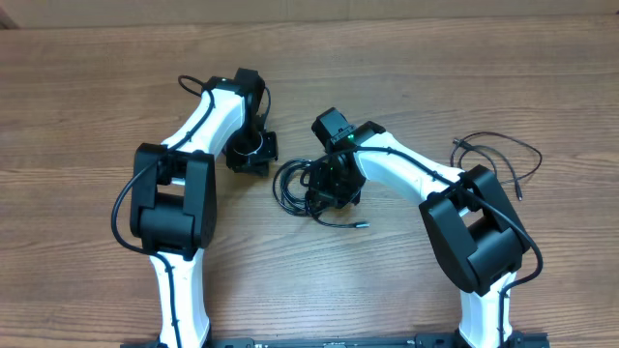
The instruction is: Untangle cables
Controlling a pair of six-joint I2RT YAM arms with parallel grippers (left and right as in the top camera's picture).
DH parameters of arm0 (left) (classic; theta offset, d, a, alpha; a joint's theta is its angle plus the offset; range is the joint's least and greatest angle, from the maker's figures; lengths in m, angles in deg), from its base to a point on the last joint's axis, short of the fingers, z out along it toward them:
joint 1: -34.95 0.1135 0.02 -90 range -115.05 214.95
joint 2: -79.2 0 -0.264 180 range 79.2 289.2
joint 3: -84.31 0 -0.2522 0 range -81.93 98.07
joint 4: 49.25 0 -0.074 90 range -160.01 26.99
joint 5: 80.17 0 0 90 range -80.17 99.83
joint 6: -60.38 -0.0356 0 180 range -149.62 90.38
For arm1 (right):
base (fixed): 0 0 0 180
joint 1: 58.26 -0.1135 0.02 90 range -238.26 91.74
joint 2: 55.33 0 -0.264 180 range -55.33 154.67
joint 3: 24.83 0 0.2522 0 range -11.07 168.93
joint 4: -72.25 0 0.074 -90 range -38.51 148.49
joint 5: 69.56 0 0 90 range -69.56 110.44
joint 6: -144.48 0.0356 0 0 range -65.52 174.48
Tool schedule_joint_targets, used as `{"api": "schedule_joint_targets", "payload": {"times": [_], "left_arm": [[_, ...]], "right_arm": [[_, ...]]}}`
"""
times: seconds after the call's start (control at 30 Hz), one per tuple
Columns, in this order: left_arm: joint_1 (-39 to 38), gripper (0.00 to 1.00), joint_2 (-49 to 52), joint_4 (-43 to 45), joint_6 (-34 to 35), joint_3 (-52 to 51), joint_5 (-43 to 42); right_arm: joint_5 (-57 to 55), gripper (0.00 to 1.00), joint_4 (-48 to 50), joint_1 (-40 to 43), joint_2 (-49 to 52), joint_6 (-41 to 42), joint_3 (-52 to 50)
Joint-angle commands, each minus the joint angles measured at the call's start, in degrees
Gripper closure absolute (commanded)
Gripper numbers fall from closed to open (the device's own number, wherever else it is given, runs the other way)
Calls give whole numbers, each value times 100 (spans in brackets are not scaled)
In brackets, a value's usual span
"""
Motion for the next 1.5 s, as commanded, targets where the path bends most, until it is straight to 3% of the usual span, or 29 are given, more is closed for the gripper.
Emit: {"api": "schedule_joint_targets", "payload": {"times": [0.0, 0.17, 0.23, 0.27, 0.47, 0.57, 0.73, 0.83, 1.1, 1.47], "left_arm": [[-96, 90, 28, 542, -101, -280, -968], [-149, 89, 28, 984, -186, -280, -1851], [-153, 93, 22, 946, -249, -208, -1904], [-131, 94, 20, 866, -271, -144, -1853], [107, 95, -24, -205, -291, 852, -1335], [149, 94, -94, -723, -295, 1283, -1252], [146, 94, -120, -1871, -289, 1552, -675], [94, 91, -120, -2229, -286, 1394, -258], [-111, 95, -118, -1471, -68, 647, -247], [-348, 95, -118, -142, -2, -127, -549]], "right_arm": [[573, 75, -42, -9, 101, 970, -103], [1338, 71, 461, -35, 101, 1246, -101], [1762, 92, 664, -26, 92, 1040, -57], [1843, 94, 612, 0, 87, 1045, -15], [1884, 90, 457, 83, -186, 603, 315], [1574, 89, 638, 83, -232, 175, 337], [-197, 90, 741, 83, -223, -20, 326], [-70, 91, 1054, 48, -208, -186, 326], [122, 96, 857, -131, -208, -181, 323], [131, 88, -308, -87, -223, -186, 350]]}}
